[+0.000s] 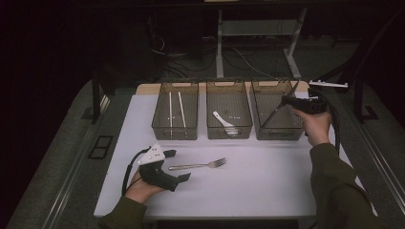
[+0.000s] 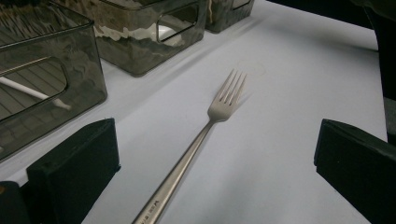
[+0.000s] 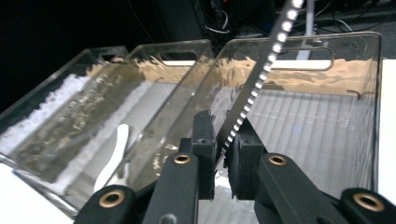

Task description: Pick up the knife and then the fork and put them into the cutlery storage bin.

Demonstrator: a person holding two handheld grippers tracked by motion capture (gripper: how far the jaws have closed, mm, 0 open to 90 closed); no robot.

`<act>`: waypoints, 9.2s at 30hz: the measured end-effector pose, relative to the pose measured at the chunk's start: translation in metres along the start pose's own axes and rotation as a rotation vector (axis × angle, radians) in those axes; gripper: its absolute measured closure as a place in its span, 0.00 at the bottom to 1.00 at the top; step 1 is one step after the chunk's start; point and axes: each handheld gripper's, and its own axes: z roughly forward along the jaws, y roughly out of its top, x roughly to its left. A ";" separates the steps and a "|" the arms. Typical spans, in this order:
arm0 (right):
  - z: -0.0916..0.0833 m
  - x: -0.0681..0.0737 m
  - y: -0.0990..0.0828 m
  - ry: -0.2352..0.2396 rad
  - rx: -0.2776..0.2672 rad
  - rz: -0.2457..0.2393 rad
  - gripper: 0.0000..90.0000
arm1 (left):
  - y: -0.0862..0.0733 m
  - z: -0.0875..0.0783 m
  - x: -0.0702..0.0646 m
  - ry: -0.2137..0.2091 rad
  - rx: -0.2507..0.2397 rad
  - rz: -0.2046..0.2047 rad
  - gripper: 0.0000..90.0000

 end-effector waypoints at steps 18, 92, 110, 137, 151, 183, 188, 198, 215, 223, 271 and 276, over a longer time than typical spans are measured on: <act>0.038 -0.013 0.005 -0.093 0.112 -0.004 0.82 | 0.001 0.002 0.000 -0.007 0.005 0.004 0.00; -0.050 0.038 -0.040 0.070 0.016 -0.186 0.37 | 0.001 0.004 0.000 -0.001 0.018 0.023 0.00; -0.075 0.069 -0.088 0.190 0.050 -0.282 0.33 | 0.003 0.006 -0.001 0.009 0.039 0.038 0.00; -0.080 0.083 -0.151 0.203 0.105 -0.338 0.28 | 0.018 0.022 0.009 -0.060 0.094 0.080 0.17; -0.080 0.080 -0.152 0.196 0.102 -0.323 0.27 | 0.032 0.050 0.021 -0.146 0.181 0.134 0.55; -0.081 0.078 -0.151 0.204 0.096 -0.310 0.27 | 0.016 0.080 0.027 -0.222 0.315 0.165 0.93; -0.080 0.078 -0.151 0.205 0.098 -0.296 0.25 | 0.017 0.081 0.024 -0.202 0.328 0.143 0.94; -0.080 0.077 -0.149 0.189 0.077 -0.249 0.21 | 0.021 0.075 0.023 -0.166 0.303 0.127 0.94; -0.069 0.090 -0.137 0.230 0.130 -0.194 0.20 | 0.040 0.062 0.009 -0.126 0.195 0.103 0.94; -0.059 0.105 -0.128 0.272 0.118 -0.194 0.29 | 0.049 0.061 0.000 -0.120 0.159 0.126 0.94; -0.001 0.171 -0.086 0.428 0.032 -0.139 0.82 | 0.084 0.078 -0.034 -0.077 0.037 0.185 0.94; -0.001 0.173 -0.083 0.419 0.017 -0.139 0.84 | 0.085 0.076 -0.034 -0.077 0.012 0.174 0.94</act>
